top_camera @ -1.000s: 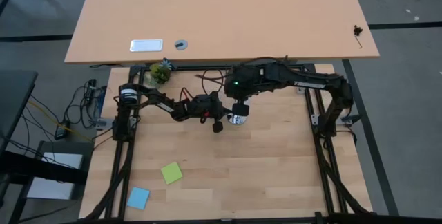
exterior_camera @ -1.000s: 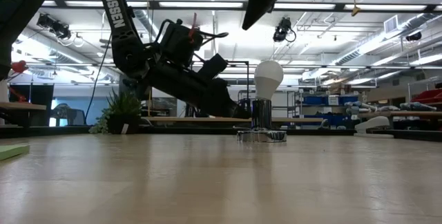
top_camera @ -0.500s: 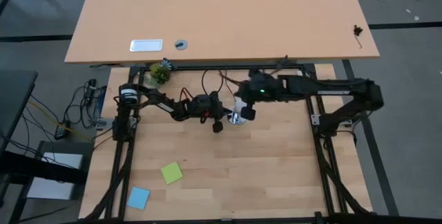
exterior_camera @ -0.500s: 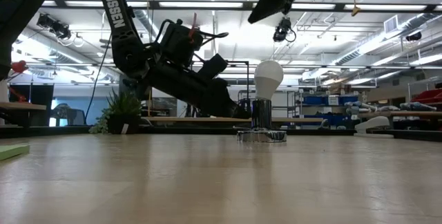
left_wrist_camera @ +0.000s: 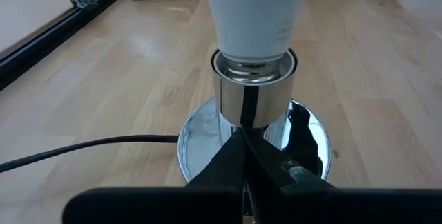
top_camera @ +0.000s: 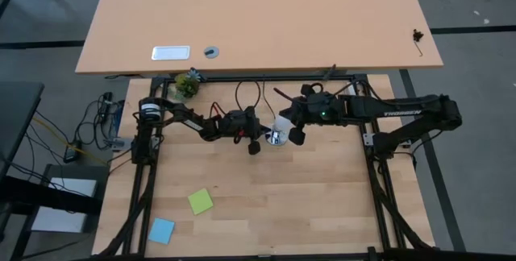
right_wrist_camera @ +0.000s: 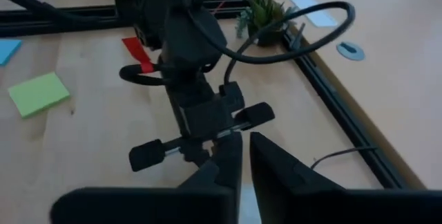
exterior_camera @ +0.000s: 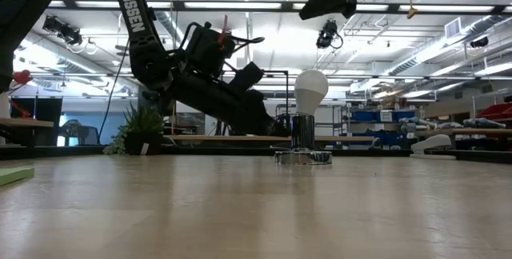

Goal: Screw lightbulb
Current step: Insert the lightbulb into the lamp

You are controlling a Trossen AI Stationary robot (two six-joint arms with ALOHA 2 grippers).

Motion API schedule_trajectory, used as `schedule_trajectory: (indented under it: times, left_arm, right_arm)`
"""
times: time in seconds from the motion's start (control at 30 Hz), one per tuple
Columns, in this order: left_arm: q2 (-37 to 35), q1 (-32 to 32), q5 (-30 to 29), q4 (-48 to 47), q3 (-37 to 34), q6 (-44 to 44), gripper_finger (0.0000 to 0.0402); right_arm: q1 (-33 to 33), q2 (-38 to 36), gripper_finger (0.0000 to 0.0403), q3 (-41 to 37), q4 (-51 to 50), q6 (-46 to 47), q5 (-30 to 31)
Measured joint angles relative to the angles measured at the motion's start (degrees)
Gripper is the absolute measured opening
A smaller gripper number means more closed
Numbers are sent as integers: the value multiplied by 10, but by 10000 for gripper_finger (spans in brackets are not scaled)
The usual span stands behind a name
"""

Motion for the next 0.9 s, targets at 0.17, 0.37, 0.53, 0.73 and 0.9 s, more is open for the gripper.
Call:
schedule_trajectory:
  times: [0.17,0.37,0.53,0.73,0.9]
  left_arm:
    - [0,0,0,1,0,0,14]
    - [0,0,0,1,0,0,14]
    - [0,0,0,1,0,0,14]
    - [0,0,0,0,0,0,14]
    - [0,0,0,1,0,0,14]
  right_arm:
    - [0,-4,81,0,-26,23,14]
    - [-5,2,158,1,-63,80,12]
    - [-33,24,230,1,-89,161,-35]
    - [-66,51,300,1,-99,173,-83]
    - [-83,51,336,1,-113,131,-110]
